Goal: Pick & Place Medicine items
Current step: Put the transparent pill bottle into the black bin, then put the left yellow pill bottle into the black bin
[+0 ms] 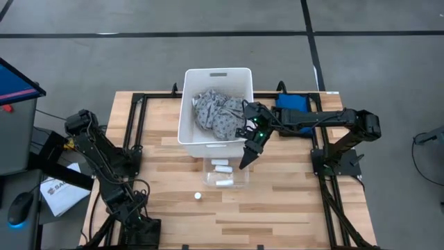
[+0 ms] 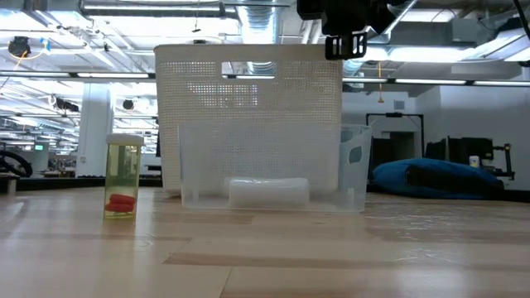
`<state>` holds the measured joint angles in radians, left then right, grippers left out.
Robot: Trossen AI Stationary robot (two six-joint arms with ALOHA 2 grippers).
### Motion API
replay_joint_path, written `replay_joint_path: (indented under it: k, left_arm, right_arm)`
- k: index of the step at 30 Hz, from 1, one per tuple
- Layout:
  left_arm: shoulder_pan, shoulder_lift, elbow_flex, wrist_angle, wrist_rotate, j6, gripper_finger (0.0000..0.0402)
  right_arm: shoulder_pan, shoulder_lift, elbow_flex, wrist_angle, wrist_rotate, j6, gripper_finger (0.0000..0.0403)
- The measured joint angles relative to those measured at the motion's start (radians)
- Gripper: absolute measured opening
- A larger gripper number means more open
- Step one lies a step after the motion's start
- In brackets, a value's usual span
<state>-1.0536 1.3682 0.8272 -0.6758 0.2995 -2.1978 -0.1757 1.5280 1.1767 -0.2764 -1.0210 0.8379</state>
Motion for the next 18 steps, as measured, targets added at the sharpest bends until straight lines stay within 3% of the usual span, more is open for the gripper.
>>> replay_joint_path:
  k: [12, 18]
  left_arm:
    - [-0.002, 0.000, 0.000, 0.018, 0.002, 0.041, 0.0173]
    - [-0.002, 0.000, 0.000, 0.026, 0.003, 0.046, 0.0176]
  right_arm:
    - [-0.001, 0.000, 0.000, 0.001, 0.002, -0.005, 0.0220]
    - [-0.001, 0.000, 0.000, 0.001, 0.005, -0.007, 0.0220]
